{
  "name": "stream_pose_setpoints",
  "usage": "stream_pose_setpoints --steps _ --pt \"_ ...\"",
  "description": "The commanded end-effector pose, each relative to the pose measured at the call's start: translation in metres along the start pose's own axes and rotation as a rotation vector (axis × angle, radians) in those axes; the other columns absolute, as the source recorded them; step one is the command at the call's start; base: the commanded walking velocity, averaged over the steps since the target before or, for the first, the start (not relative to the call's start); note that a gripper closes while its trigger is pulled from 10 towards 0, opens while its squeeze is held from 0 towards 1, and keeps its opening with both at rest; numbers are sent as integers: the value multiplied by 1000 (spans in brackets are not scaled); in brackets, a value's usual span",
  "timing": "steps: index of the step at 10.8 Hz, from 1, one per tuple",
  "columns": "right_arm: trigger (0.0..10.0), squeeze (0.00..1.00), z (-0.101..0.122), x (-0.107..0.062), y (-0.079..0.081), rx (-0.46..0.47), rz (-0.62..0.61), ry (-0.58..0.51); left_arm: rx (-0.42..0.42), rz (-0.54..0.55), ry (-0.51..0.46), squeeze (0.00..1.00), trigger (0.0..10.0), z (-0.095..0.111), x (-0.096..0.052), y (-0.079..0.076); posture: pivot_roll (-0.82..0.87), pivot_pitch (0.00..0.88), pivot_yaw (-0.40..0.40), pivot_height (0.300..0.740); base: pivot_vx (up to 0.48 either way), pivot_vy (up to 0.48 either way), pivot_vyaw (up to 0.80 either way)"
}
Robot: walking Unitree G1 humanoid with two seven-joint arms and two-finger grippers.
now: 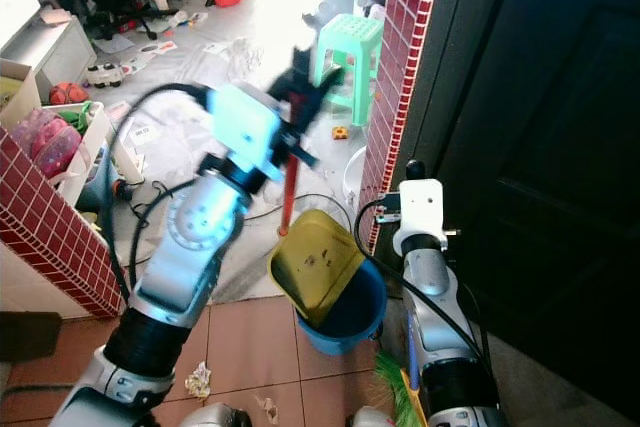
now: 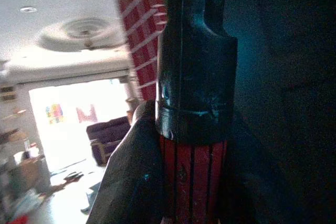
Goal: Sweep floor
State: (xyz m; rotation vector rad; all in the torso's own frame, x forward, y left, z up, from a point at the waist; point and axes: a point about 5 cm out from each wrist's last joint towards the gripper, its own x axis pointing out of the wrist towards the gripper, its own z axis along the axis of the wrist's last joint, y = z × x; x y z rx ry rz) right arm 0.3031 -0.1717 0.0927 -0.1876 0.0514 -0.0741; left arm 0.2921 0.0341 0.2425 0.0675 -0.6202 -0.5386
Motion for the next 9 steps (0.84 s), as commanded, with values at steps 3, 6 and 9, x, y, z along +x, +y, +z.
stream_pose_setpoints --steps 3,6,9 --pt "10000 0 7 4 1 -9 -2 -36 -2 193 -171 0 10000 43 20 41 -81 0 27 740 0 0 0" --pt "10000 0 7 5 2 -7 10 -31 109 350 -257 0 10000 78 29 89 -72 0 25 740 0 0 0" --pt "10000 0 7 6 3 -6 26 -28 268 467 -18 0 10000 31 -16 123 -74 0 22 740 0 0 0"
